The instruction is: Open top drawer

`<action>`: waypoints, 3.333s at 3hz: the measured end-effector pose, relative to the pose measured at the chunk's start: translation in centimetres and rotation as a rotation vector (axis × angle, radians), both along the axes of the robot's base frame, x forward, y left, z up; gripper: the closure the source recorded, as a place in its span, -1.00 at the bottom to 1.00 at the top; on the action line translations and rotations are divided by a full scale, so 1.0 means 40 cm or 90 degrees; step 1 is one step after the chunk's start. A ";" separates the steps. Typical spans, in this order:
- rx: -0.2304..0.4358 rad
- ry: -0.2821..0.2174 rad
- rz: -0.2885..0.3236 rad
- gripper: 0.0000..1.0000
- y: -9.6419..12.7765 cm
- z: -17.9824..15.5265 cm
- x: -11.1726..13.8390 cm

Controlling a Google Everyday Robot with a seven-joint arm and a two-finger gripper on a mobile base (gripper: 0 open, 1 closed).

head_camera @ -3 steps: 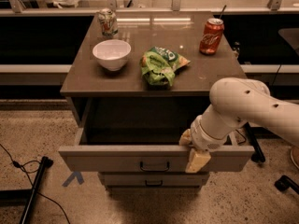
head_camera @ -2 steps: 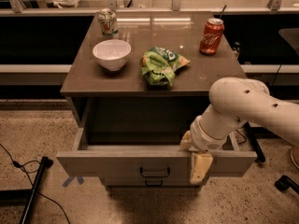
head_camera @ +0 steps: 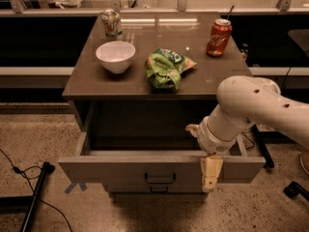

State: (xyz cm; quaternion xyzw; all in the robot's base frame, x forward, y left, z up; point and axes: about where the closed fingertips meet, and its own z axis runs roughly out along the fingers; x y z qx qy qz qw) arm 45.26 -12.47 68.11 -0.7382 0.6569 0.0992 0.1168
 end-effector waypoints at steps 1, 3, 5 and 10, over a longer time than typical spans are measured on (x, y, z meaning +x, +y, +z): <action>-0.004 -0.026 0.032 -0.69 0.016 0.087 0.026; -0.033 -0.059 0.042 0.24 0.021 0.176 0.147; -0.006 -0.052 0.023 1.00 0.010 0.057 0.193; 0.064 0.047 0.030 1.00 0.013 -0.125 0.042</action>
Offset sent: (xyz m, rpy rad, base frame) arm 0.0709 0.0142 0.1030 -0.0806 -0.1164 0.1041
